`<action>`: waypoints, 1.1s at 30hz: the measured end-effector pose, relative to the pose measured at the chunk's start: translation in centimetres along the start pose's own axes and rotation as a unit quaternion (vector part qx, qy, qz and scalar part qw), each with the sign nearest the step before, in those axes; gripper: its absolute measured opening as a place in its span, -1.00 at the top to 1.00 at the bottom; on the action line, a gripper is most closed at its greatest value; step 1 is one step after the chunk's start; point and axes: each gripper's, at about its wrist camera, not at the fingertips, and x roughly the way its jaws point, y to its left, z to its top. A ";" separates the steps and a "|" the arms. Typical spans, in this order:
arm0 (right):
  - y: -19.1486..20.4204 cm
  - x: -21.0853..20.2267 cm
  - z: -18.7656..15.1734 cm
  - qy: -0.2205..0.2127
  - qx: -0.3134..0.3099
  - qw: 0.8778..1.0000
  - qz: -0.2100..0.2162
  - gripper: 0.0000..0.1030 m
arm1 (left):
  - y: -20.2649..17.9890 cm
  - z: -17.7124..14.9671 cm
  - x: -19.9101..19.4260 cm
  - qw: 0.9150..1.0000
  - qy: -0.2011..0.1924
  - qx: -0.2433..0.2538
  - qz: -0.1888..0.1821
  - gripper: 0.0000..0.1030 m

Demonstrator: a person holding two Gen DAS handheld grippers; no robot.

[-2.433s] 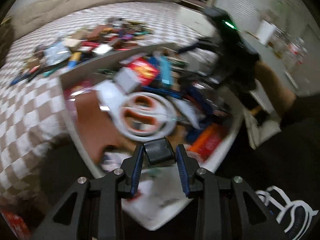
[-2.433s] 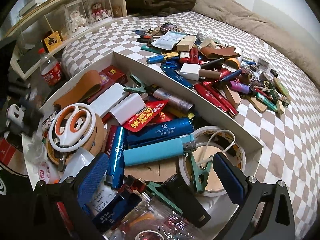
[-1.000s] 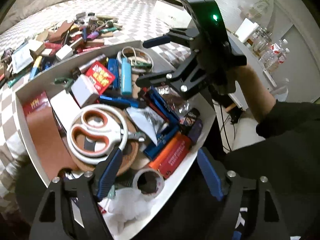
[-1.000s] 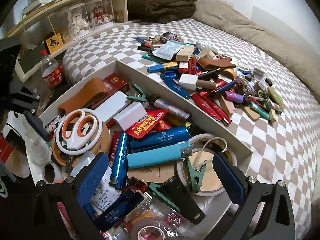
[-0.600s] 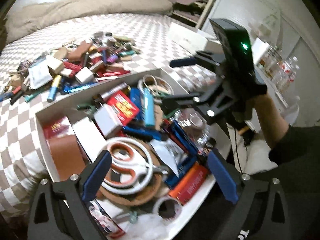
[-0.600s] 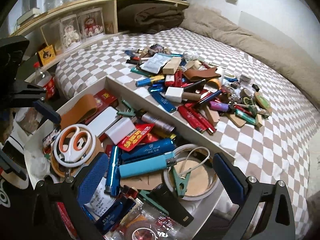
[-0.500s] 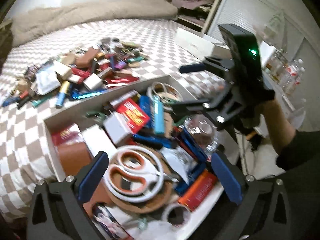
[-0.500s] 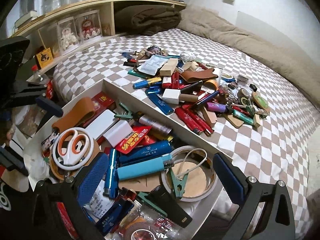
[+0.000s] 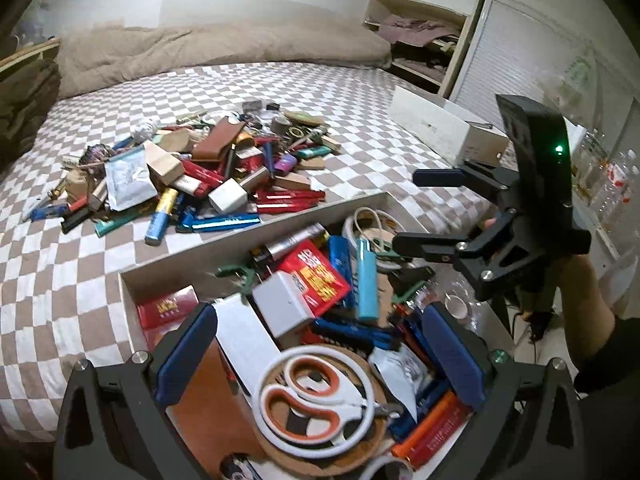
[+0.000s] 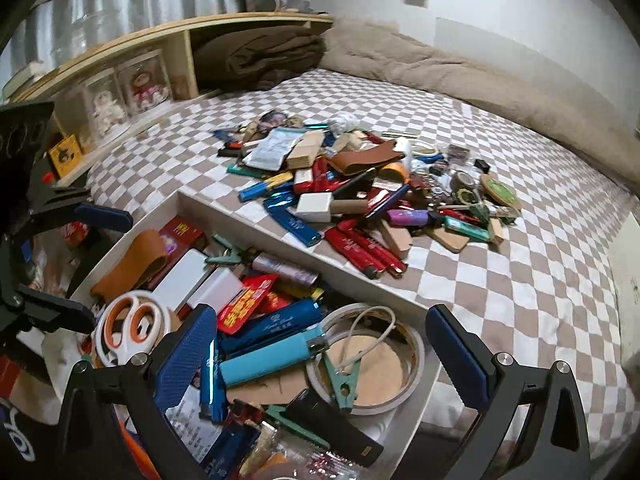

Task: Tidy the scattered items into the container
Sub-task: 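Move both tools away from the box back over the pile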

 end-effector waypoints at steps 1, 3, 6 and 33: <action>-0.2 -0.1 0.1 -0.002 0.005 1.000 -0.004 -1.00 | 0.2 0.2 0.0 1.000 -0.004 -0.005 0.002 -1.00; -0.4 -0.2 0.4 -0.008 0.011 1.000 -0.012 -1.00 | 0.8 0.7 0.0 1.000 -0.010 -0.018 0.005 -1.00; -0.7 -0.5 1.0 -0.019 0.015 1.000 -0.020 -1.00 | 1.4 1.5 -0.2 0.999 -0.024 -0.024 0.013 -1.00; -3.2 -0.8 4.1 -0.057 0.058 0.995 -0.064 -1.00 | 6.2 5.3 -1.1 0.989 -0.107 -0.055 0.084 -1.00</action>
